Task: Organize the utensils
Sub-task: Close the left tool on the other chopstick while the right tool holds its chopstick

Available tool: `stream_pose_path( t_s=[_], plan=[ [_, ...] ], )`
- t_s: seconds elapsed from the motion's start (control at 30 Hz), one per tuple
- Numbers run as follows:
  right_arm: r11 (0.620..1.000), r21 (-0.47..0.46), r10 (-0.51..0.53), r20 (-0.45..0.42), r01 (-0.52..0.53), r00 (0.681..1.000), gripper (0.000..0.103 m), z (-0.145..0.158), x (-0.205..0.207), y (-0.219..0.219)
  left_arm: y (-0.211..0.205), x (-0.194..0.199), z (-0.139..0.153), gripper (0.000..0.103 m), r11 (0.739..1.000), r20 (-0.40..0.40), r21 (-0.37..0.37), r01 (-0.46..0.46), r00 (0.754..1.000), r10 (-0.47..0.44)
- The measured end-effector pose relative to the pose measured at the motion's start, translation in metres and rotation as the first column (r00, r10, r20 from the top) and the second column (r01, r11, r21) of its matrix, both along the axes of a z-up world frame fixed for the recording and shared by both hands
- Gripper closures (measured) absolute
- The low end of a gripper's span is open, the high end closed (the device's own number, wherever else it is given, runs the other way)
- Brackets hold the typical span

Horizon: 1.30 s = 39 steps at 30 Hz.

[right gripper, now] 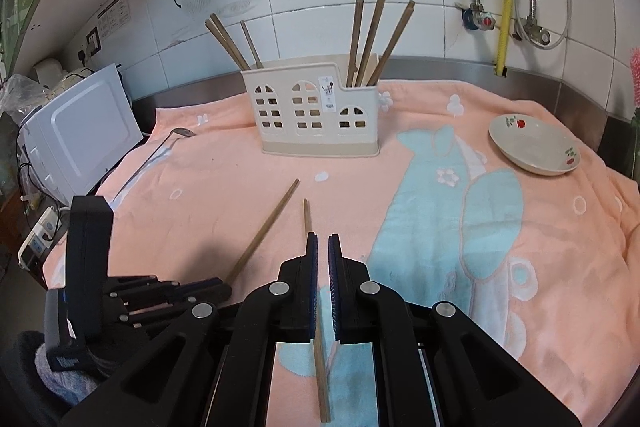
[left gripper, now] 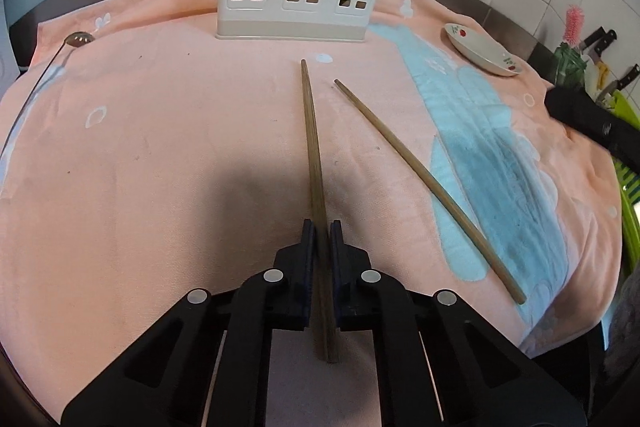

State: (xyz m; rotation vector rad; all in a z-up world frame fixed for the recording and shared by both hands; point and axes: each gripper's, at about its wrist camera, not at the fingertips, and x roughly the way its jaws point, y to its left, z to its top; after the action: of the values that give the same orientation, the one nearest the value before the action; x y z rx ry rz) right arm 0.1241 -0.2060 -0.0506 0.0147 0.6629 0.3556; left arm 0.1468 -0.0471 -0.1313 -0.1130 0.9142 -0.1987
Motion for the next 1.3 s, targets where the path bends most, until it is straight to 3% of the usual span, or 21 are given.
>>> stream_pose_path(
  t_s=[0.23, 0.4, 0.7, 1.13, 1.3],
  plan=[
    [1.0, -0.016, 0.022, -0.065, -0.023, 0.998, 0.096, -0.027, -0.004, 0.002, 0.005, -0.001, 0.001, 0.098, 1.0, -0.002, -0.007, 0.003, 1.0, -0.003],
    [0.998, -0.024, 0.051, -0.116, -0.055, 0.992, 0.088, -0.05, -0.008, 0.004, 0.007, -0.002, 0.001, 0.098, 1.0, -0.005, -0.009, 0.012, 1.0, -0.012],
    [0.997, -0.041, 0.055, -0.177, -0.063, 0.983, 0.087, -0.08, -0.005, 0.004, 0.008, -0.002, -0.001, 0.097, 0.999, -0.014, -0.028, 0.021, 1.0, -0.021],
    [0.983, -0.157, 0.076, -0.125, -0.095, 0.989, 0.087, -0.083, -0.018, 0.014, 0.008, -0.005, -0.002, 0.095, 0.999, -0.019, -0.032, 0.031, 0.999, -0.031],
    [0.984, -0.156, 0.066, -0.123, -0.085, 0.99, 0.096, -0.083, -0.017, 0.011, 0.007, -0.003, -0.002, 0.095, 0.999, -0.024, -0.024, 0.041, 0.999, -0.041]
  ],
)
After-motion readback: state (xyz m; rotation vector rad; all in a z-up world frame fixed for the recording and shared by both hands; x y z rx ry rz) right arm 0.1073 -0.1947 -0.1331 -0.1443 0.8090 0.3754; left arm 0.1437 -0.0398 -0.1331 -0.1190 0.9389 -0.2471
